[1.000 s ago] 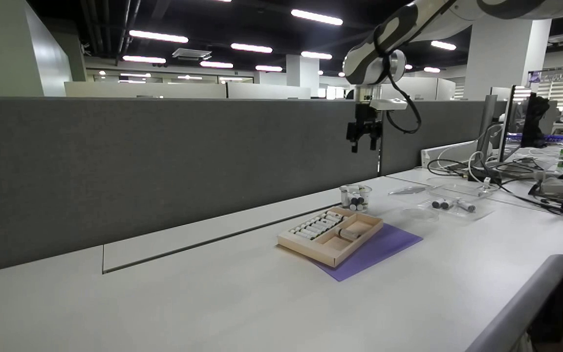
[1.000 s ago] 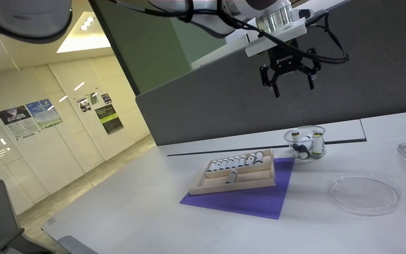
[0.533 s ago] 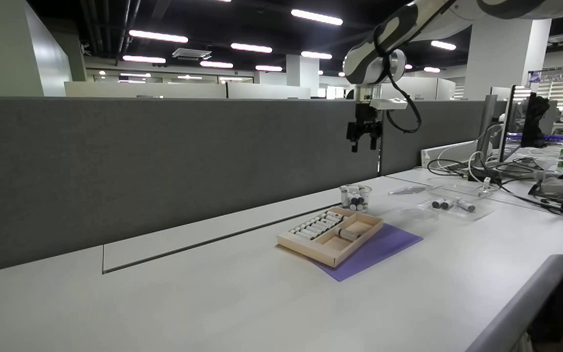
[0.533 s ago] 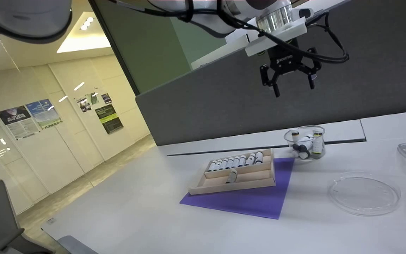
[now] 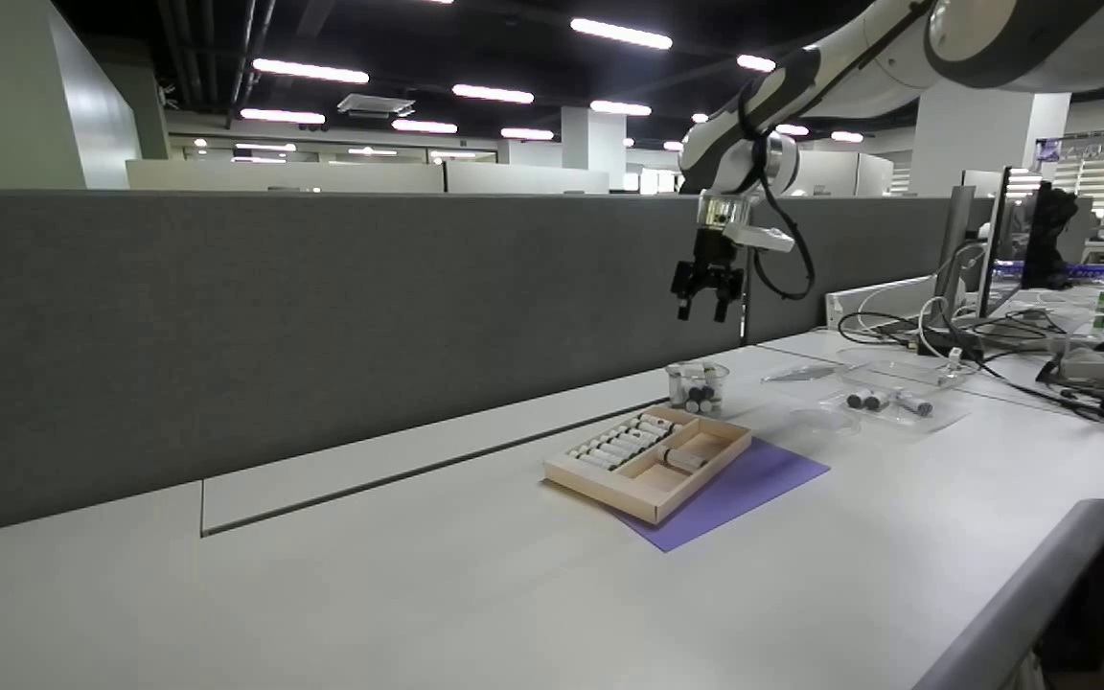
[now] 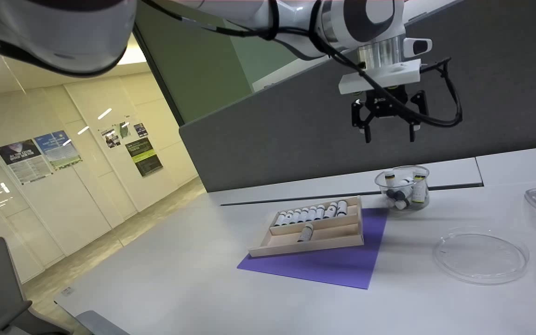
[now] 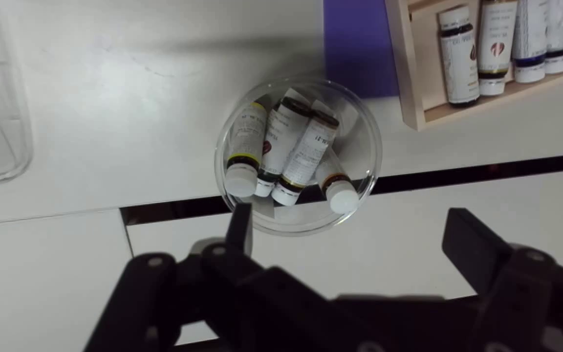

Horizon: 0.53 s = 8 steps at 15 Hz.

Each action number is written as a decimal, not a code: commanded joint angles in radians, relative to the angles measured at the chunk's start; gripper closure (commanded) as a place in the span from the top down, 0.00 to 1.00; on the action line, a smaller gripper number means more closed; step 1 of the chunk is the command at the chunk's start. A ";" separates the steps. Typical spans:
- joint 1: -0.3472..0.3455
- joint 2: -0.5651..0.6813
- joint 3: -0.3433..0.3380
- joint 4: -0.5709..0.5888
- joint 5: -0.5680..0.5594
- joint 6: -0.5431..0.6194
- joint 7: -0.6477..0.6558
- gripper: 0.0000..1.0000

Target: Take one bottle from the container on the left and place it on the tray

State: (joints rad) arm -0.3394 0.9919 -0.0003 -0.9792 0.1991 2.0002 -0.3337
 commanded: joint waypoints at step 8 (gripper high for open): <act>-0.056 0.278 0.073 0.307 0.060 0.033 0.026 1.00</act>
State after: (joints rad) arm -0.3833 1.1934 0.0561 -0.7928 0.2539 2.0491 -0.3357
